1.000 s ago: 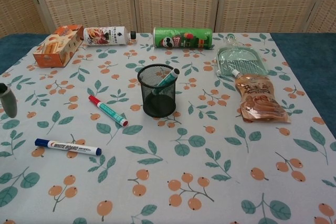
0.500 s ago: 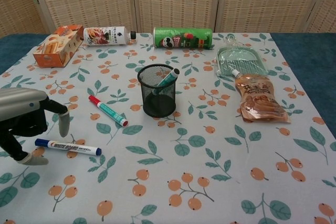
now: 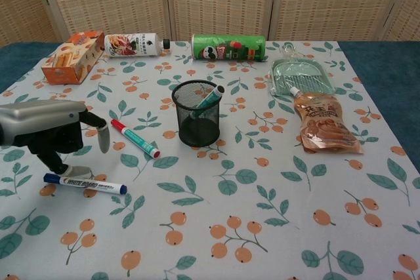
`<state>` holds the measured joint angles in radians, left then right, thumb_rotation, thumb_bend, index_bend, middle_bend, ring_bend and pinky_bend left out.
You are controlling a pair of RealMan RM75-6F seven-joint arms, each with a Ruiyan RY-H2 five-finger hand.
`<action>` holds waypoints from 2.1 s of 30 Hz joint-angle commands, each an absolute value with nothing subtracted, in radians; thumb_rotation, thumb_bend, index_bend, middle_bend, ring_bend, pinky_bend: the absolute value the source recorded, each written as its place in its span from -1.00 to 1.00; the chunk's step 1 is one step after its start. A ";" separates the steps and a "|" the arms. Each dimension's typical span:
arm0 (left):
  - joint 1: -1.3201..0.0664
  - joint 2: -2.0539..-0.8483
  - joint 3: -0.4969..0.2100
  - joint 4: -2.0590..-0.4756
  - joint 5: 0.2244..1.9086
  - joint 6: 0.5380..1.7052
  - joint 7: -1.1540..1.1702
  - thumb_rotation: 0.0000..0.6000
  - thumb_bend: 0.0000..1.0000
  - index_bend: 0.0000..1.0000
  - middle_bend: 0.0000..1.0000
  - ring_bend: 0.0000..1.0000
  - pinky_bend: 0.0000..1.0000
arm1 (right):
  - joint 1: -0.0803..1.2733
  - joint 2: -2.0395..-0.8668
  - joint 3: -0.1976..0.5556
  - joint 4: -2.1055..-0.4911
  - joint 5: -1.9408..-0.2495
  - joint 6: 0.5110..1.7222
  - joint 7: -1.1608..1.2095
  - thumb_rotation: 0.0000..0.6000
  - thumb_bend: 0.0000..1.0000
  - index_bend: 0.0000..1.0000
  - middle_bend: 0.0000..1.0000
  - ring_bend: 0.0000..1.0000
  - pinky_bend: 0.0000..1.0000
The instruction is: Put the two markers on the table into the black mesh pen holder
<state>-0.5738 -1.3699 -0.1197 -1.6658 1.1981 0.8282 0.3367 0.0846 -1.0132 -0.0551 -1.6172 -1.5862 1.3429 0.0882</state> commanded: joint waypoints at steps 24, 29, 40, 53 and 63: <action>-0.555 -1.410 -0.021 -1.622 1.233 0.915 0.317 1.00 -0.27 -0.11 1.00 0.96 1.00 | 0.073 -1.011 -0.085 -1.619 -1.652 1.388 0.089 1.00 -0.57 -0.76 -1.00 -1.00 -1.00; -0.561 -1.413 -0.016 -1.590 1.251 0.910 0.292 1.00 -0.27 -0.07 1.00 0.96 1.00 | 0.075 -1.012 -0.083 -1.619 -1.646 1.385 0.088 1.00 -0.57 -0.76 -1.00 -1.00 -1.00; -0.569 -1.442 -0.005 -1.519 1.274 0.890 0.233 1.00 -0.26 -0.02 1.00 0.96 1.00 | 0.080 -1.011 -0.082 -1.620 -1.639 1.376 0.089 1.00 -0.57 -0.76 -1.00 -1.00 -1.00; -0.571 -1.455 -0.002 -1.481 1.305 0.899 0.189 1.00 -0.24 0.21 1.00 0.96 1.00 | 0.080 -1.011 -0.082 -1.619 -1.638 1.379 0.090 1.00 -0.57 -0.76 -1.00 -1.00 -1.00; -0.519 -1.376 -0.032 -1.655 1.300 1.022 0.166 1.00 -0.24 0.21 1.00 0.96 1.00 | 0.084 -1.013 -0.082 -1.620 -1.637 1.375 0.089 1.00 -0.57 -0.76 -1.00 -1.00 -1.00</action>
<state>-0.5403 -1.4077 -0.0147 -1.5898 1.3085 0.9799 0.1843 0.0833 -1.0134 -0.0818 -1.6197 -1.6370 1.3751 0.0891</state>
